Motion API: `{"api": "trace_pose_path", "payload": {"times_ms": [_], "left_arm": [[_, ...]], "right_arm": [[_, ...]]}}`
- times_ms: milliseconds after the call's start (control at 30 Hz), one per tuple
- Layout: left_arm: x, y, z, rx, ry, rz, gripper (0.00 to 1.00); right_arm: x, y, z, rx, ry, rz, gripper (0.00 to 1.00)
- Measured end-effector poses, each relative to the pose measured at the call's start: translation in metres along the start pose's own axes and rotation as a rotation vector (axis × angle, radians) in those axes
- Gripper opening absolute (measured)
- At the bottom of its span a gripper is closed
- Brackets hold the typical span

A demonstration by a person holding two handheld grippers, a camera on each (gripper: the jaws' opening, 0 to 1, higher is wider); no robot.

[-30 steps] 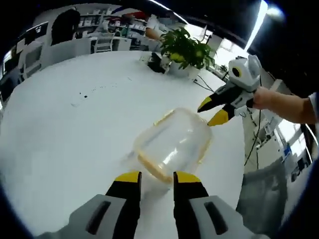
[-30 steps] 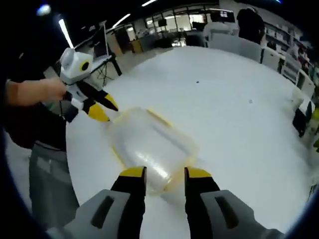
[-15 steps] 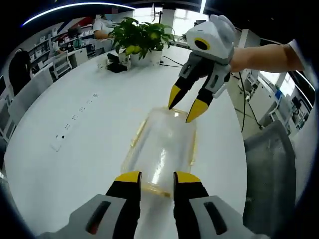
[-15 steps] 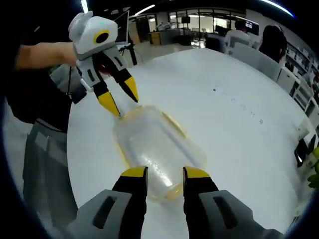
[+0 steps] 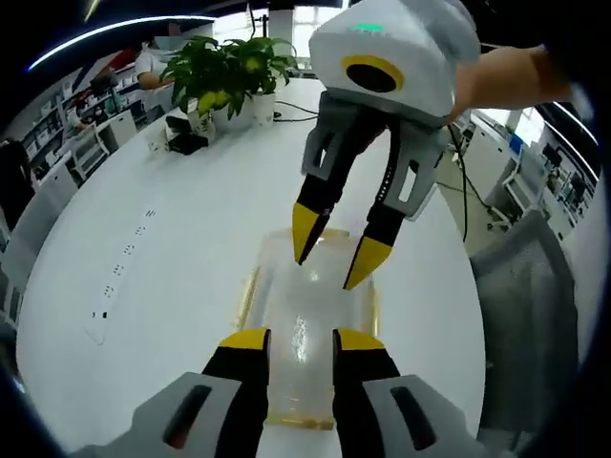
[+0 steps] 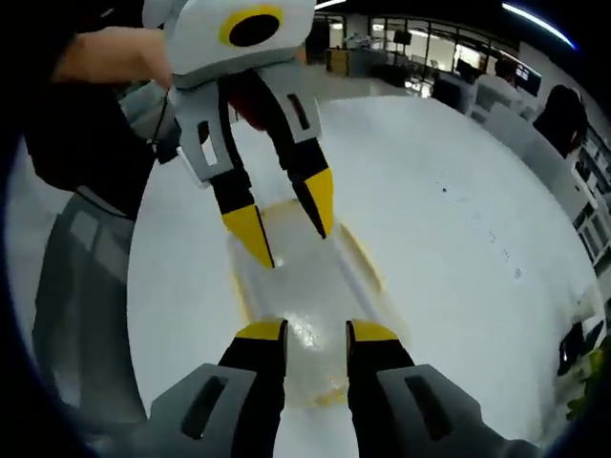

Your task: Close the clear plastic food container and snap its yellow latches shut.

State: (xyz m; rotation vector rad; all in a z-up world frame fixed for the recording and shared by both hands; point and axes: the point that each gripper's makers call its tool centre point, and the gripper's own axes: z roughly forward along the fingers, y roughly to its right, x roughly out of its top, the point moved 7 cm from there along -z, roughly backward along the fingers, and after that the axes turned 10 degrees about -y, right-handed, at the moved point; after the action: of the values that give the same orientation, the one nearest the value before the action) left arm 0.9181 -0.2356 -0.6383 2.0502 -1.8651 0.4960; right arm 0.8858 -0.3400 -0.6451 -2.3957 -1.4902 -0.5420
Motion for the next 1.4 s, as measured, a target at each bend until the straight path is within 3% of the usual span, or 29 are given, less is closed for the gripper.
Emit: {"api": "trace_pose_path", "payload": {"times_ms": [267, 567, 767, 933, 1067, 1400], "left_arm": [[0.003, -0.009, 0.005, -0.005, -0.002, -0.005, 0.24], [0.019, -0.017, 0.006, 0.02, -0.014, 0.026, 0.28], [0.016, -0.027, 0.009, 0.028, -0.052, 0.024, 0.29], [0.015, -0.031, 0.012, 0.0, -0.063, 0.028, 0.31], [0.014, -0.032, 0.015, -0.037, -0.07, 0.017, 0.31], [0.013, -0.04, 0.027, -0.119, -0.09, 0.001, 0.32]], "right_arm": [[0.007, -0.009, 0.003, 0.033, 0.002, -0.041, 0.2], [0.012, -0.026, 0.0, 0.062, 0.017, -0.117, 0.22], [0.01, -0.035, 0.006, 0.0, -0.037, -0.257, 0.27], [0.009, -0.045, 0.013, -0.025, -0.029, -0.3, 0.3], [0.006, -0.046, 0.017, -0.082, -0.039, -0.364, 0.29], [0.004, -0.044, 0.026, -0.159, -0.031, -0.428, 0.29]]}}
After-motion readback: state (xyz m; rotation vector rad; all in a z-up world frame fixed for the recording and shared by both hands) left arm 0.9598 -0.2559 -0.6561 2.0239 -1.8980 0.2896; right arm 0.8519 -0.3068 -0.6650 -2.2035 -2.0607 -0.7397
